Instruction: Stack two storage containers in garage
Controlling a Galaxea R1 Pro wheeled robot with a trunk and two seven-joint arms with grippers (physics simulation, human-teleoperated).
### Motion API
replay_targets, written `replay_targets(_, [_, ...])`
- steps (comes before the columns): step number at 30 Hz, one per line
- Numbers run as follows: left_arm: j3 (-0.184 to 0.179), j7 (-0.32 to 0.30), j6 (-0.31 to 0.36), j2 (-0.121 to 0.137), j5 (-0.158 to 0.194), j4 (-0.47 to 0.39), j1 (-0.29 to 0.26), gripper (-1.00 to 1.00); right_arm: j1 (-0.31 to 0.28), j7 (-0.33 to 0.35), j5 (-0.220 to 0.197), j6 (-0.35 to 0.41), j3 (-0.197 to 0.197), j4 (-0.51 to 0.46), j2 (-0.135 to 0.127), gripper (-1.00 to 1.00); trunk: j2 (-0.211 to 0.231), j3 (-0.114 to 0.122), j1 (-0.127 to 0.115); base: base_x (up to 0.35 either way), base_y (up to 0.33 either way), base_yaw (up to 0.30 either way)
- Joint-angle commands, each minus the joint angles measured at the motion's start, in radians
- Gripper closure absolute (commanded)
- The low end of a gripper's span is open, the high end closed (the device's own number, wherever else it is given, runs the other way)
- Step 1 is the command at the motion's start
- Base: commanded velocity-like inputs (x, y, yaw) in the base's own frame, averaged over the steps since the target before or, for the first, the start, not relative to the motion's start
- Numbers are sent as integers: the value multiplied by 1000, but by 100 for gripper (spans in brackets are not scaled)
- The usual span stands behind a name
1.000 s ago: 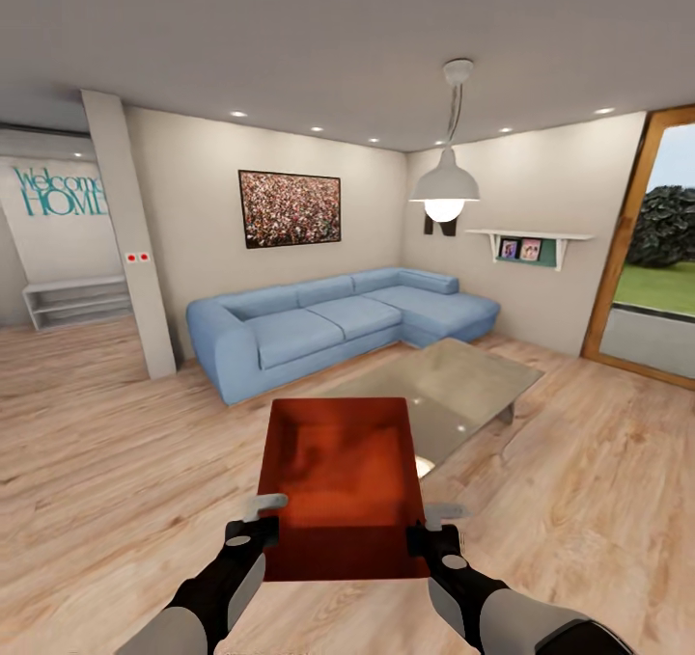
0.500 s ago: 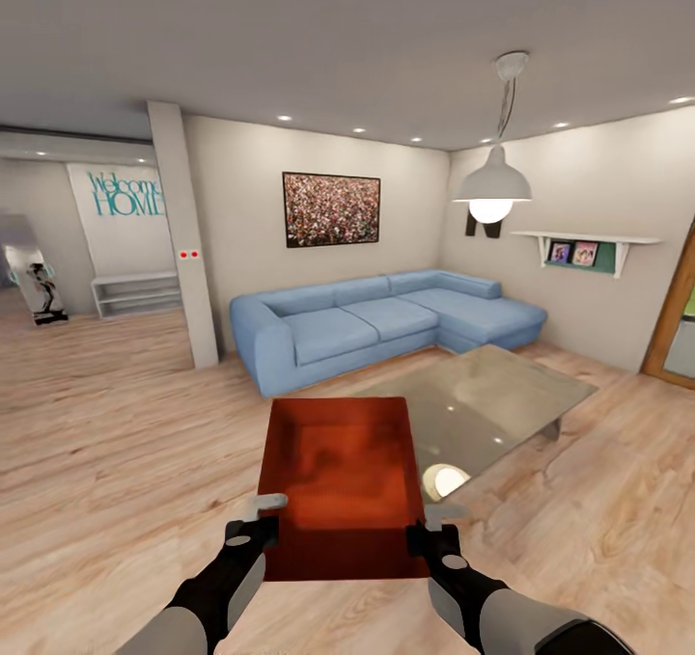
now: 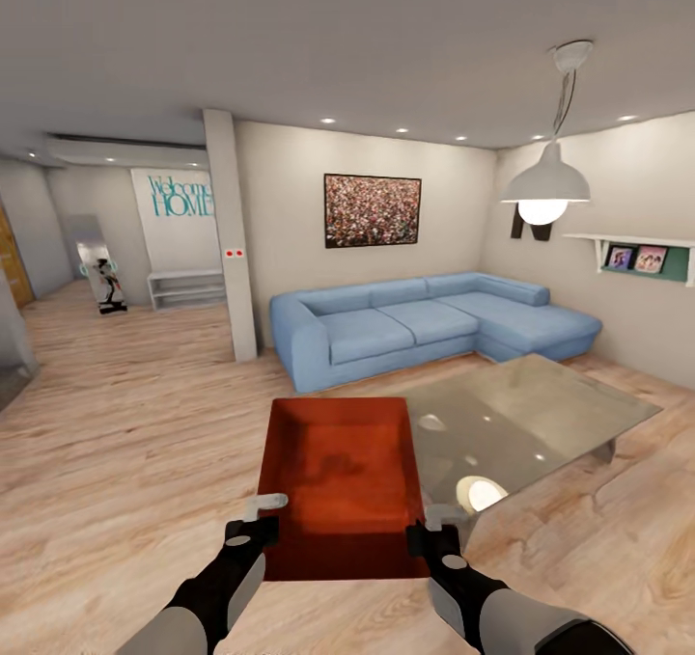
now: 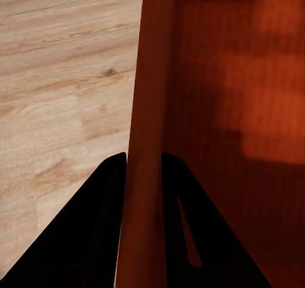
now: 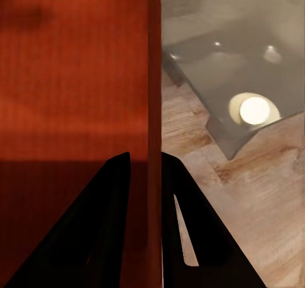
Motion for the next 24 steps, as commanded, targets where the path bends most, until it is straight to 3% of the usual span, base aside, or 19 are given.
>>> replay_targets(1, [19, 15, 7, 34, -2, -5, -2, 100, 0, -3, -3, -1, -10, 0, 0, 100, -1, -2, 0, 0, 0, 268])
replay_targets(24, [19, 15, 7, 34, -2, -3, -2, 100, 0, -3, -2, -2, -10, 0, 0, 100, -1, -2, 0, 0, 0, 268])
